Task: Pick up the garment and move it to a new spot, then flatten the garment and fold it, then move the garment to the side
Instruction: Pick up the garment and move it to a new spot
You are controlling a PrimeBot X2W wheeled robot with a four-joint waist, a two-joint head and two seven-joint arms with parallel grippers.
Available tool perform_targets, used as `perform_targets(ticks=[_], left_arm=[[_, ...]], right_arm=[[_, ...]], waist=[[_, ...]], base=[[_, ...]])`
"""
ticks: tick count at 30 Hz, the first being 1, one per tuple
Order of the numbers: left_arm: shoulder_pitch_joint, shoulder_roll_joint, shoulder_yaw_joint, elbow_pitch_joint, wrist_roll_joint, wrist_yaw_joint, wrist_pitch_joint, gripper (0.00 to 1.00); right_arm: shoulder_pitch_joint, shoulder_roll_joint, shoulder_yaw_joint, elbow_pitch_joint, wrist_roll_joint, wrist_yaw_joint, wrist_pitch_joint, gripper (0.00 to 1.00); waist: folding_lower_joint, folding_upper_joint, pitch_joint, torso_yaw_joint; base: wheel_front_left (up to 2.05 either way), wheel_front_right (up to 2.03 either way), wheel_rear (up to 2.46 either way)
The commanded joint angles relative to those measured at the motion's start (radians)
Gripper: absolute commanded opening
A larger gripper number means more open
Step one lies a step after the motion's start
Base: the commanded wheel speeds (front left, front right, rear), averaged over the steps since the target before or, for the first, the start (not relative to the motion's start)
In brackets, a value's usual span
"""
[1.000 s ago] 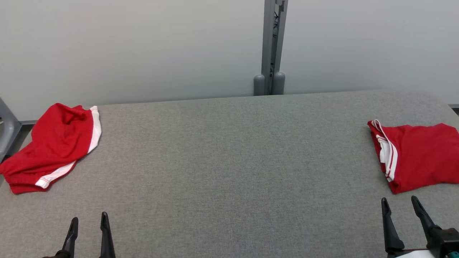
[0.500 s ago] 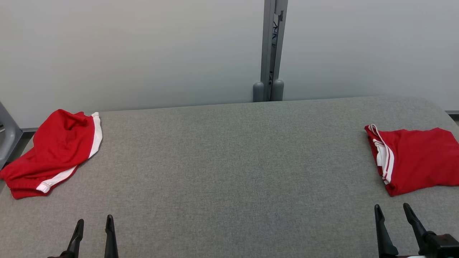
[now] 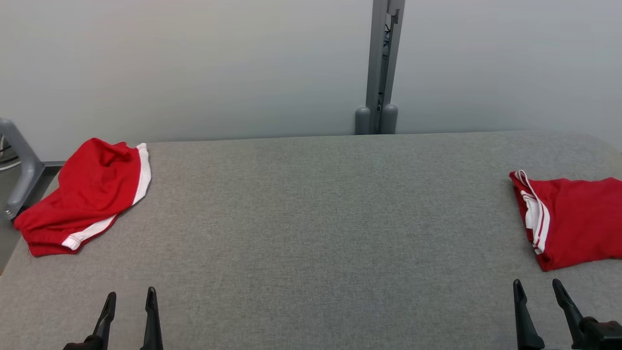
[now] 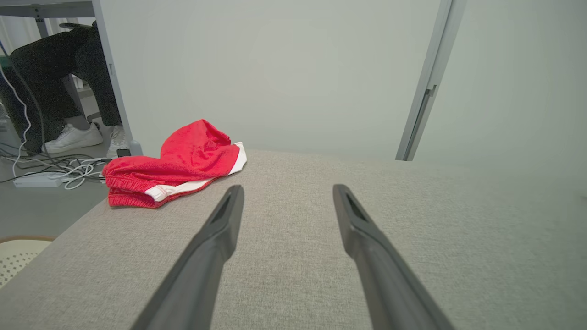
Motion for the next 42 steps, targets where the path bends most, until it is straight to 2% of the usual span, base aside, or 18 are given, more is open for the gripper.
perform_targets(ticks=[1, 11, 14, 17, 22, 27, 29, 35, 37, 42], left_arm=[[-0.018, 0.005, 0.005, -0.003, 0.003, -0.003, -0.001, 1.0], [-0.001, 0.004, 0.027, -0.001, 0.016, -0.01, -0.001, 1.0], [0.005, 0.004, 0.041, -0.012, 0.017, -0.012, -0.001, 1.0], [0.007, 0.004, 0.045, -0.022, 0.008, -0.014, -0.001, 1.0], [-0.032, 0.005, 0.052, -0.019, -0.015, -0.032, -0.001, 1.0], [-0.217, 0.036, 0.058, 0.038, -0.091, -0.069, 0.042, 1.0], [-0.337, 0.063, 0.062, 0.071, -0.136, -0.082, 0.087, 1.0], [-0.698, 0.207, 0.037, 0.266, -0.147, -0.101, 0.182, 1.0], [-0.756, 0.219, 0.036, 0.317, -0.161, -0.1, 0.204, 1.0], [-1.004, 0.302, 0.055, 0.587, -0.179, -0.091, 0.267, 1.0]], right_arm=[[0.009, -0.004, 0.004, -0.004, 0.006, 0.0, -0.005, 1.0], [0.01, -0.004, 0.063, 0.002, 0.045, 0.0, -0.005, 1.0], [-0.001, -0.004, 0.083, 0.002, 0.05, 0.0, -0.005, 1.0], [-0.007, -0.004, 0.095, 0.006, 0.049, 0.0, -0.005, 1.0], [-0.022, -0.005, 0.108, 0.008, 0.028, 0.0, -0.005, 1.0], [-0.097, -0.005, 0.102, -0.028, -0.066, 0.0, -0.005, 1.0], [-0.137, -0.012, 0.101, -0.041, -0.122, 0.0, -0.005, 1.0], [-0.245, -0.061, 0.089, -0.118, -0.201, 0.0, 0.013, 1.0], [-0.258, -0.068, 0.094, -0.133, -0.206, 0.0, 0.018, 1.0], [-0.297, -0.08, 0.141, -0.214, -0.214, 0.0, 0.049, 1.0]], waist=[[0.0, 0.0, 0.0, 0.029], [0.0, 0.0, -0.01, 0.272], [0.0, 0.0, -0.01, 0.317], [0.0, 0.0, -0.005, 0.334], [0.0, 0.0, 0.044, 0.315], [0.0, 0.0, 0.256, 0.276], [0.0, 0.0, 0.354, 0.263], [0.0, 0.0, 0.586, 0.203], [0.0, 0.0, 0.611, 0.191], [0.0, 0.0, 0.7, 0.114]], base=[[0.0, 0.0, 0.0], [0.0, 0.0, 0.0], [0.0, 0.0, 0.0], [0.0, 0.0, 0.0], [0.0, 0.0, 0.0], [0.0, 0.0, 0.0], [0.0, 0.0, 0.0], [0.0, 0.0, 0.0], [0.0, 0.0, 0.0], [0.0, 0.0, 0.0]])
